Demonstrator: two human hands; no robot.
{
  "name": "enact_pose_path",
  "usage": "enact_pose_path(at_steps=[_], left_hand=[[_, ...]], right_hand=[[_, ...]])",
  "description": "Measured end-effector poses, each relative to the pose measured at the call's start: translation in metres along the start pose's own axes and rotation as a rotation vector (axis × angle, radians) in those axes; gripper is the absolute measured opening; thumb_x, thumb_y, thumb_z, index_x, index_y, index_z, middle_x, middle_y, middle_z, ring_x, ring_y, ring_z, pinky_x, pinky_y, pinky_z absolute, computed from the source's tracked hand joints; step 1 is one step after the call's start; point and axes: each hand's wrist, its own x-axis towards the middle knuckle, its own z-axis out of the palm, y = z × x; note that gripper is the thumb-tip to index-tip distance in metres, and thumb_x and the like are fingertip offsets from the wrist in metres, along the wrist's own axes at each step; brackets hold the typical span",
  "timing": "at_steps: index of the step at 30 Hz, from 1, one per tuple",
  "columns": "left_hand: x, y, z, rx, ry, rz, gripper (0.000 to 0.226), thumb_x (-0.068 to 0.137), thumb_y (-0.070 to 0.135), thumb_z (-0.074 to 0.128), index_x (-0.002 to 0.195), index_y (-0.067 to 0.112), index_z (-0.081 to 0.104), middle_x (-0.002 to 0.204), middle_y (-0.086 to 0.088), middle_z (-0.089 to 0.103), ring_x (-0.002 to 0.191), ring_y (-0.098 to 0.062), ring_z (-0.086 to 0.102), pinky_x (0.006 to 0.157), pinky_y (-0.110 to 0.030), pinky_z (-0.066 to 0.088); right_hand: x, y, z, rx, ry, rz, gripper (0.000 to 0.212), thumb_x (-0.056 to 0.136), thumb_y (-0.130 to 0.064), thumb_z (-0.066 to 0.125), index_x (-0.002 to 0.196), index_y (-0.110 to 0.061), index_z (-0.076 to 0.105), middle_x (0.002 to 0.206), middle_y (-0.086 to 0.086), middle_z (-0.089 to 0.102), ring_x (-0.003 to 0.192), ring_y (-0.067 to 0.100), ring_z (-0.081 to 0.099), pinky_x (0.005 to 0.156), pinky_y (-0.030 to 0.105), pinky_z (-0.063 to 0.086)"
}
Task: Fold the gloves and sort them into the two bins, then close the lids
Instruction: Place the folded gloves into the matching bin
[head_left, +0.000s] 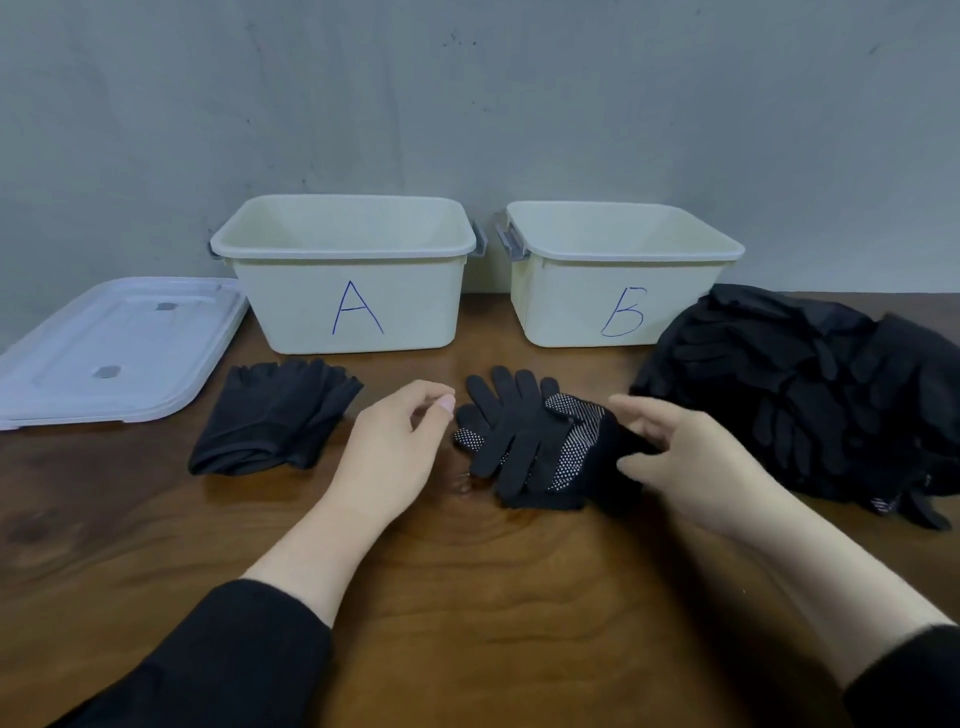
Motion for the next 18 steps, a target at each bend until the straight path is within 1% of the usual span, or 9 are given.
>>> enact_pose_path(at_steps=[2,3,5,7,9,11,14,17,18], left_hand=[[-0.001,0.0,0.001,0.005,0.001,0.004,0.018,0.102,0.039,0.048,0.112,0.039,0.063,0.104,0.019,0.069,0.104,-0.001,0.061,0.09,-0.023,0.047],[0.0,-0.001,0.0,0.007,0.009,0.003,0.02,0.102,0.039,0.048,0.114,0.038,0.063,0.105,0.019,0.069,0.104,-0.002,0.061,0.091,-0.024,0.047],[0.001,-0.002,-0.001,0.004,0.039,-0.003,0.022,0.102,0.039,0.048,0.116,0.036,0.064,0.106,0.018,0.069,0.105,-0.004,0.062,0.09,-0.023,0.047],[0.001,-0.003,-0.003,-0.003,0.061,-0.007,0.023,0.102,0.038,0.047,0.116,0.034,0.065,0.105,0.017,0.069,0.104,-0.005,0.062,0.088,-0.021,0.046],[0.001,-0.003,-0.003,-0.01,0.064,-0.005,0.023,0.102,0.039,0.048,0.116,0.033,0.066,0.104,0.017,0.069,0.104,-0.005,0.062,0.088,-0.021,0.046],[0.001,-0.003,-0.003,-0.004,0.062,-0.003,0.023,0.102,0.038,0.048,0.116,0.033,0.065,0.105,0.017,0.069,0.104,-0.004,0.062,0.088,-0.02,0.046],[0.001,-0.003,-0.004,0.002,0.059,-0.003,0.024,0.102,0.039,0.047,0.117,0.033,0.065,0.106,0.017,0.068,0.104,-0.003,0.061,0.087,-0.019,0.046],[0.001,-0.003,-0.004,0.002,0.059,-0.001,0.024,0.103,0.038,0.047,0.118,0.033,0.065,0.106,0.019,0.067,0.103,-0.001,0.06,0.083,-0.013,0.043],[0.001,-0.002,-0.004,0.002,0.058,-0.003,0.024,0.103,0.037,0.048,0.118,0.033,0.065,0.105,0.019,0.066,0.102,-0.001,0.059,0.081,-0.011,0.041]], right_hand=[[-0.001,-0.018,-0.007,0.175,0.141,-0.058,0.049,0.087,0.006,0.068,0.13,-0.018,0.066,0.093,-0.013,0.074,0.074,-0.01,0.064,0.072,0.005,0.049],[0.0,-0.03,-0.012,0.235,0.191,-0.094,0.04,0.088,0.004,0.069,0.121,-0.017,0.071,0.093,-0.013,0.075,0.077,-0.009,0.067,0.075,0.009,0.052],[0.005,-0.053,-0.023,0.315,0.22,-0.162,0.022,0.089,-0.005,0.073,0.102,-0.021,0.079,0.089,-0.006,0.079,0.083,0.007,0.073,0.082,0.027,0.057],[0.012,-0.074,-0.032,0.336,0.182,-0.202,0.013,0.091,-0.013,0.072,0.09,-0.024,0.079,0.083,-0.001,0.078,0.074,0.018,0.07,0.072,0.036,0.053],[0.023,-0.089,-0.039,0.243,0.102,-0.245,0.016,0.095,-0.017,0.066,0.092,-0.027,0.078,0.087,-0.001,0.077,0.075,0.021,0.069,0.068,0.042,0.053],[0.033,-0.102,-0.045,0.121,0.018,-0.272,0.017,0.097,-0.017,0.064,0.096,-0.028,0.077,0.092,0.0,0.076,0.08,0.029,0.07,0.07,0.05,0.058],[0.047,-0.117,-0.054,0.085,-0.058,-0.262,0.01,0.092,-0.009,0.071,0.091,-0.018,0.076,0.082,0.001,0.076,0.074,0.016,0.07,0.068,0.031,0.06],[0.062,-0.127,-0.059,0.019,-0.043,-0.243,0.004,0.085,-0.015,0.079,0.086,-0.016,0.076,0.087,0.008,0.077,0.078,0.022,0.07,0.083,0.041,0.059],[0.066,-0.132,-0.06,-0.026,-0.021,-0.25,0.004,0.085,-0.018,0.08,0.084,-0.018,0.076,0.087,0.009,0.077,0.077,0.024,0.068,0.081,0.039,0.057]])
